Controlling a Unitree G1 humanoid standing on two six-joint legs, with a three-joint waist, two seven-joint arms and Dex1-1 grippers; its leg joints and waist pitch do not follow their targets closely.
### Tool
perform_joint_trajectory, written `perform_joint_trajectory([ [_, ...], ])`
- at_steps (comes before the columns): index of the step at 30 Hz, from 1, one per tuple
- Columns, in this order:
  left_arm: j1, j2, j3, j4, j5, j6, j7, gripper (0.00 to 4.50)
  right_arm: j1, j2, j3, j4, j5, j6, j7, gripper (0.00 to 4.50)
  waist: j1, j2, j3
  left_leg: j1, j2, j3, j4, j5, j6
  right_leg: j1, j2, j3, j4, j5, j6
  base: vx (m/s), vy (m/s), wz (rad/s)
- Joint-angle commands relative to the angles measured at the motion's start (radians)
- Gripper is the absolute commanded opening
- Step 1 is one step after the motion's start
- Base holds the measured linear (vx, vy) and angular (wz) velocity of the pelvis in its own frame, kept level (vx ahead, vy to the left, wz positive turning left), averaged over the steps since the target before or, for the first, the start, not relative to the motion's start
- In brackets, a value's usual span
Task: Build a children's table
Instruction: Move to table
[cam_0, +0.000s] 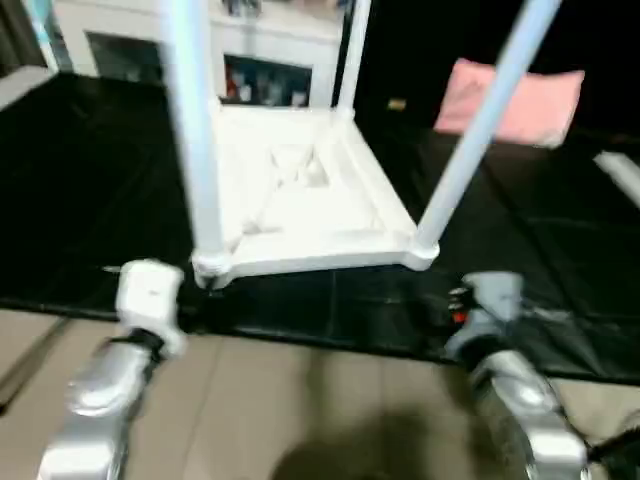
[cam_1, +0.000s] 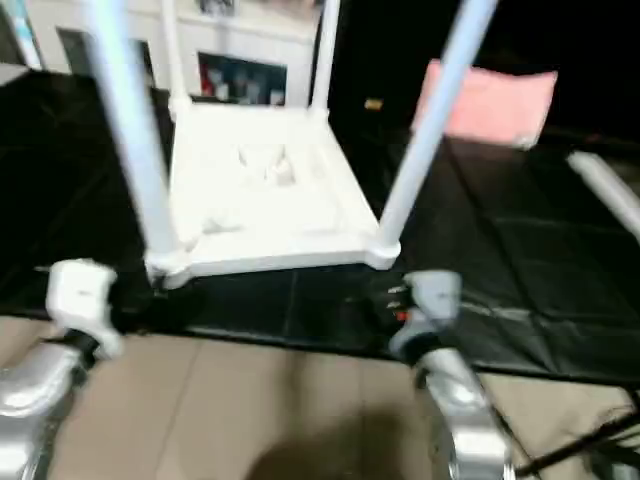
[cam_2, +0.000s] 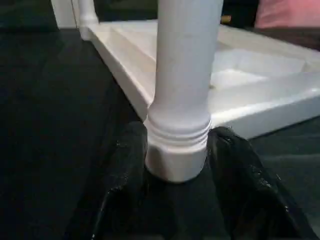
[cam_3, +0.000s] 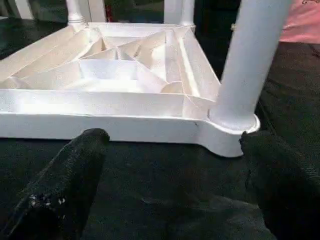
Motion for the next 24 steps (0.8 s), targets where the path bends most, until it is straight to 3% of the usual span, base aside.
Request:
perform_joint_trajectory([
  [1, -0.011, -0.006, -0.015, -0.006, -0.011, 0.005, 0.005, 2.17, -0.001, -0.009, -0.024, 0.0, 0.003, 0.0, -0.009, 4.5, 0.035, 0.03, -0.045, 0.027, 0.231, -0.144, -0.011, -0.117, -0.235, 0.041, -0.299, 0.158, -0.065, 0.062, -0.2, -0.014, 0.054, -0.01],
  [2, -0.014, -0.005, -0.013, -0.005, -0.013, 0.006, 0.009, 2.17, -0.001, -0.009, -0.027, -0.001, 0.005, 0.0, -0.01, 4.5, 0.045, 0.034, -0.026, -0.005, 0.265, -0.201, 0.076, 0.005, -0.151, 0.058, -0.377, 0.177, -0.097, 0.065, -0.269, -0.016, 0.084, -0.15],
  [3, -0.014, -0.005, -0.013, -0.005, -0.013, 0.006, 0.009, 2.17, -0.001, -0.009, -0.027, -0.001, 0.005, 0.0, -0.01, 4.5, 0.017, 0.047, -0.003, -0.008, 0.271, -0.236, 0.006, -0.034, -0.178, 0.046, -0.246, 0.073, -0.066, -0.124, -0.225, -0.034, 0.125, -0.33],
  [4, -0.014, -0.005, -0.012, -0.005, -0.014, 0.006, 0.01, 2.17, -0.001, -0.008, -0.029, -0.002, 0.005, 0.0, -0.01, 4.5, 0.012, 0.084, 0.001, -0.012, 0.26, -0.238, -0.086, -0.211, -0.232, 0.037, -0.116, 0.043, -0.008, -0.184, -0.167, -0.034, 0.125, -0.33],
  [5, -0.017, -0.004, -0.008, -0.005, -0.018, 0.01, 0.013, 2.17, -0.002, -0.007, -0.032, -0.005, 0.008, 0.001, -0.01, 4.5, -0.001, 0.092, 0.003, -0.008, 0.225, -0.222, -0.177, -0.65, -0.317, -0.003, -0.033, 0.04, 0.079, -0.084, -0.014, -0.053, 0.117, -0.1],
  [6, -0.018, -0.004, -0.007, -0.005, -0.019, 0.011, 0.014, 2.17, -0.002, -0.006, -0.033, -0.006, 0.009, 0.002, -0.01, 4.5, -0.001, 0.092, 0.003, -0.008, 0.225, -0.222, -0.177, -0.65, -0.317, -0.003, -0.033, 0.04, 0.079, -0.084, -0.014, -0.066, 0.067, 0.25],
  [7, -0.02, -0.005, -0.004, -0.005, -0.021, 0.013, 0.015, 2.17, -0.004, -0.006, -0.036, -0.007, 0.01, 0.003, -0.016, 4.5, 0.001, 0.095, -0.002, 0.01, 0.188, -0.191, -0.159, -0.642, -0.317, -0.028, -0.04, 0.042, 0.054, -0.052, -0.013, -0.066, 0.067, 0.25],
  [8, -0.024, -0.006, -0.001, -0.003, -0.022, 0.015, 0.017, 2.17, -0.007, -0.007, -0.04, -0.006, 0.018, 0.011, -0.014, 4.5, -0.008, 0.084, -0.017, 0.003, 0.168, -0.187, -0.134, -0.53, -0.295, -0.005, -0.073, 0.06, 0.018, -0.049, -0.011, -0.058, 0.003, 0.14],
  [9, -0.026, -0.006, 0.0, -0.003, -0.023, 0.016, 0.017, 2.17, -0.009, -0.009, -0.04, -0.007, 0.022, 0.014, -0.011, 4.5, -0.003, 0.074, -0.022, -0.002, 0.166, -0.179, -0.124, -0.465, -0.272, 0.004, -0.091, 0.07, 0.0, -0.05, -0.007, -0.062, -0.024, -0.08],
  [10, -0.033, -0.007, 0.004, 0.001, -0.024, 0.017, 0.019, 2.17, -0.014, -0.019, -0.037, -0.007, 0.025, 0.018, -0.002, 4.5, 0.003, 0.066, -0.022, -0.02, 0.177, -0.174, -0.11, -0.33, -0.23, 0.024, -0.133, 0.087, -0.024, -0.017, -0.031, -0.062, -0.024, -0.08],
  [11, -0.042, -0.007, 0.006, 0.006, -0.025, 0.016, 0.021, 2.17, -0.021, -0.029, -0.037, -0.006, 0.025, 0.02, 0.002, 4.5, 0.015, 0.056, -0.015, -0.028, 0.192, -0.161, -0.11, -0.341, -0.174, 0.022, -0.155, 0.095, -0.052, -0.141, -0.073, -0.07, -0.047, -0.08],
  [12, -0.042, -0.007, 0.006, 0.006, -0.025, 0.016, 0.021, 2.17, -0.021, -0.029, -0.037, -0.006, 0.025, 0.02, 0.002, 4.5, 0.014, 0.051, -0.014, -0.026, 0.194, -0.159, -0.108, -0.376, -0.159, 0.017, -0.158, 0.099, -0.057, -0.203, -0.083, -0.063, -0.066, -0.01],
  [13, -0.046, -0.006, 0.006, 0.009, -0.025, 0.015, 0.023, 2.17, -0.025, -0.03, -0.041, -0.006, 0.027, 0.023, 0.001, 4.5, 0.014, 0.051, -0.014, -0.026, 0.194, -0.159, -0.108, -0.376, -0.159, 0.017, -0.158, 0.099, -0.057, -0.203, -0.083, -0.063, -0.066, -0.01],
  [14, -0.059, -0.003, 0.007, 0.019, -0.028, 0.011, 0.022, 2.17, -0.034, -0.032, -0.046, 0.0, 0.031, 0.026, 0.005, 4.5, 0.02, 0.038, -0.011, -0.019, 0.198, -0.144, -0.097, -0.397, -0.096, 0.008, -0.178, 0.113, -0.085, -0.383, -0.113, -0.048, -0.086, 0.01],
  [15, -0.064, -0.002, 0.007, 0.022, -0.029, 0.01, 0.021, 2.17, -0.037, -0.033, -0.046, 0.002, 0.031, 0.026, 0.009, 4.5, 0.027, 0.035, -0.015, -0.02, 0.204, -0.136, -0.09, -0.33, -0.054, 0.011, -0.188, 0.119, -0.093, -0.428, -0.132, -0.036, -0.088, -0.03],
  [16, -0.067, -0.001, 0.007, 0.025, -0.03, 0.01, 0.021, 2.17, -0.039, -0.035, -0.045, 0.004, 0.032, 0.026, 0.014, 4.5, 0.029, 0.037, -0.015, -0.025, 0.209, -0.134, -0.094, -0.297, -0.041, 0.014, -0.187, 0.118, -0.092, -0.418, -0.141, -0.036, -0.088, -0.03],
  [17, -0.071, -0.001, 0.009, 0.027, -0.033, 0.01, 0.022, 2.17, -0.041, -0.036, -0.044, 0.004, 0.034, 0.027, 0.018, 4.5, 0.03, 0.043, -0.014, -0.025, 0.214, -0.126, -0.106, -0.282, -0.034, 0.011, -0.166, 0.107, -0.086, -0.379, -0.151, -0.032, -0.083, -0.02],
  [18, -0.074, -0.007, 0.013, 0.027, -0.042, 0.013, 0.026, 2.17, -0.043, -0.036, -0.042, 0.002, 0.035, 0.028, 0.022, 4.5, 0.029, 0.046, -0.013, -0.018, 0.222, -0.119, -0.115, -0.326, -0.048, 0.003, -0.155, 0.103, -0.082, -0.355, -0.155, -0.023, -0.085, 0.02],
  [21, -0.075, -0.018, 0.019, 0.018, -0.059, 0.018, 0.03, 2.17, -0.043, -0.043, -0.031, -0.004, 0.04, 0.035, 0.029, 4.5, 0.027, 0.043, -0.015, -0.026, 0.226, -0.108, -0.119, -0.311, -0.061, 0.009, -0.152, 0.102, -0.076, -0.296, -0.157, -0.005, -0.075, -0.01],
  [22, -0.075, -0.018, 0.019, 0.018, -0.059, 0.018, 0.03, 2.17, -0.043, -0.043, -0.031, -0.004, 0.04, 0.035, 0.029, 4.5, 0.029, 0.043, -0.016, -0.022, 0.227, -0.103, -0.117, -0.298, -0.058, 0.007, -0.152, 0.102, -0.077, -0.286, -0.157, 0.01, -0.063, -0.03],
  [24, -0.073, -0.021, 0.016, 0.014, -0.056, 0.012, 0.032, 2.17, -0.038, -0.048, -0.014, -0.009, 0.043, 0.047, 0.046, 4.5, 0.033, 0.04, -0.022, -0.024, 0.23, -0.092, -0.115, -0.197, -0.025, 0.015, -0.148, 0.1, -0.07, -0.197, -0.165, 0.01, -0.026, 0.0],
])
